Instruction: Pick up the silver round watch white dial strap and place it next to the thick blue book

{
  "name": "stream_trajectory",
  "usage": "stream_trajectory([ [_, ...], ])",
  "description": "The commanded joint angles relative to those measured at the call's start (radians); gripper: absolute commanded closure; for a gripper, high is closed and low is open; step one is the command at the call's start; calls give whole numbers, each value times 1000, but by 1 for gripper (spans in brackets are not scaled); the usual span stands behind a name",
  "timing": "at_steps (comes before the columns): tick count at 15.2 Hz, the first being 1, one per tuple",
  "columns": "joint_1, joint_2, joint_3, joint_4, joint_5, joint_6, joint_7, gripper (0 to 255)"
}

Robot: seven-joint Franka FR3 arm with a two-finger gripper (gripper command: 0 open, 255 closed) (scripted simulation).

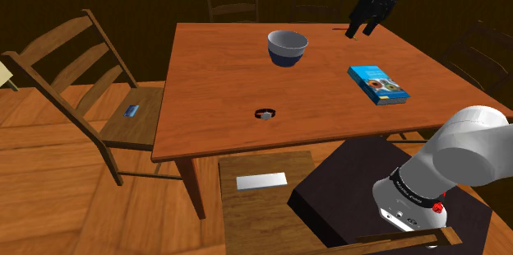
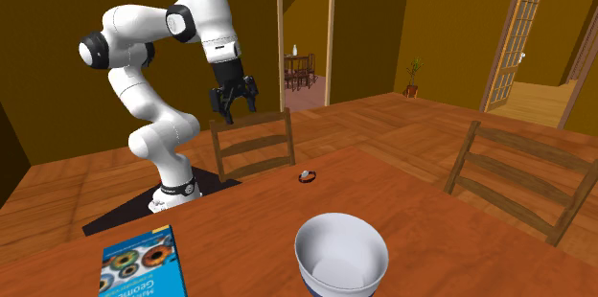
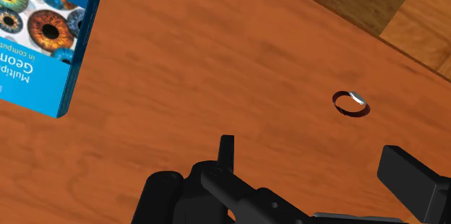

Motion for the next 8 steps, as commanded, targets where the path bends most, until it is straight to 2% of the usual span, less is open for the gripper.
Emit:
stream_trajectory([
  [1,0,0,0,0,0,0,0,0],
  [8,35,143,72,-56,85,153,104,0],
])
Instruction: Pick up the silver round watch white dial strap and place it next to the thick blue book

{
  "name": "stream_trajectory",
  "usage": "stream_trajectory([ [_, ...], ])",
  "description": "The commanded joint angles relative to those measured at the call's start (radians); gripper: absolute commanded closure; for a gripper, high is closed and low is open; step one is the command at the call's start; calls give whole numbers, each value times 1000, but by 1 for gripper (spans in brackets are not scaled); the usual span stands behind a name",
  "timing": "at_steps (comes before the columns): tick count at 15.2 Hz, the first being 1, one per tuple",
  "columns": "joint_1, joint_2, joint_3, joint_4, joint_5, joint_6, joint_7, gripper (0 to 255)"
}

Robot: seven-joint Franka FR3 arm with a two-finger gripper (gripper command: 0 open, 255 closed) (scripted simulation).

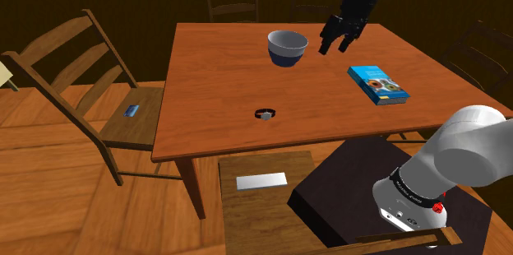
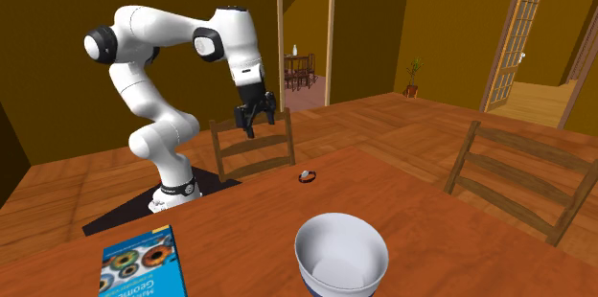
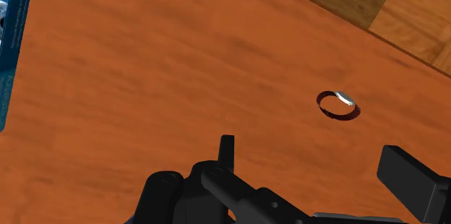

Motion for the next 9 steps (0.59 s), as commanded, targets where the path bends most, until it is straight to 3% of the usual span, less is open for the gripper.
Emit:
stream_trajectory([
  [1,11,46,21,-10,25,45,29,0],
  [9,57,275,94,6,116,218,127,0],
])
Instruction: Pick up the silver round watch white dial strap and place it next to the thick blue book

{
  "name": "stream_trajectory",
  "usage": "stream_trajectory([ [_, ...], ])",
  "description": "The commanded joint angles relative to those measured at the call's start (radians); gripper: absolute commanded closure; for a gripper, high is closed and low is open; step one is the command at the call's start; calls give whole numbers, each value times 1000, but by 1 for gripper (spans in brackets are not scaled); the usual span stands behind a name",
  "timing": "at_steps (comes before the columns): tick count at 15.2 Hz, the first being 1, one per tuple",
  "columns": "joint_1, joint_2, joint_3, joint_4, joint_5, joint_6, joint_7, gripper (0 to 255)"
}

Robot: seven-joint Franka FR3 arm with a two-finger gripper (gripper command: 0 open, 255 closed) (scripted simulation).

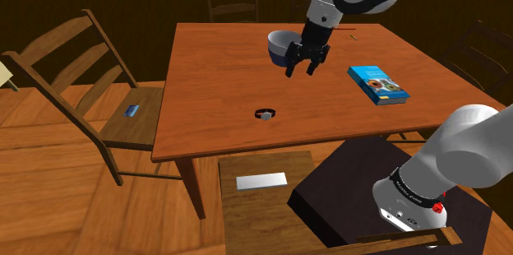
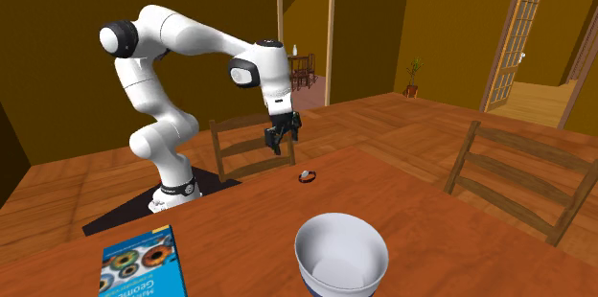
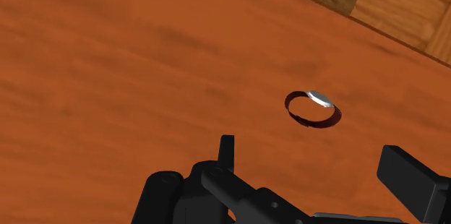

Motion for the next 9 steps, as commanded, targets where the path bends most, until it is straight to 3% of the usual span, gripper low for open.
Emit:
stream_trajectory([
  [1,13,69,20,15,23,46,26,0],
  [9,59,341,79,117,94,188,108,0],
])
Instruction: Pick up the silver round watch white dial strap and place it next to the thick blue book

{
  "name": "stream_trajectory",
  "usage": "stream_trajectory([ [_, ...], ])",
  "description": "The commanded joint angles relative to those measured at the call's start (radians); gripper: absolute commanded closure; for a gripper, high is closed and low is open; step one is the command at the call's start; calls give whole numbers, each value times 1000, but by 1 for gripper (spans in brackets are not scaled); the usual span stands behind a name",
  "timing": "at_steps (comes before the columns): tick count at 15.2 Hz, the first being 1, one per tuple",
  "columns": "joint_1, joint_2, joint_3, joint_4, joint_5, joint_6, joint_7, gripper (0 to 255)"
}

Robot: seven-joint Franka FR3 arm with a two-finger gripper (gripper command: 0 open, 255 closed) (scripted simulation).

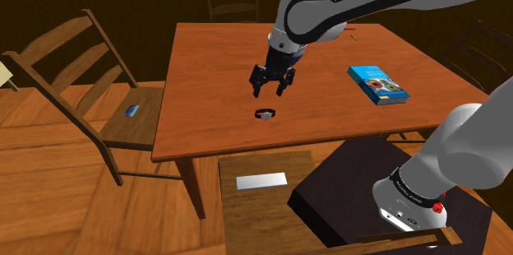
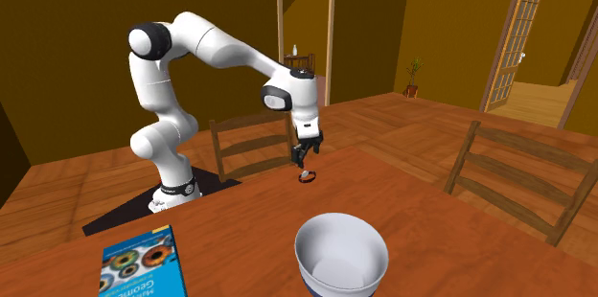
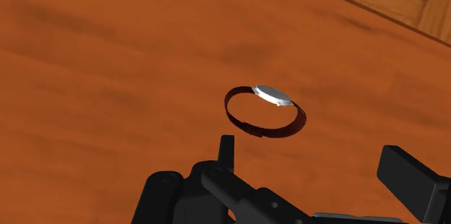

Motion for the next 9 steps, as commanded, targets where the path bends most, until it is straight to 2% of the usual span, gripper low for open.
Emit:
stream_trajectory([
  [1,11,68,12,27,17,35,17,0],
  [9,28,143,28,6,32,132,16,0],
])
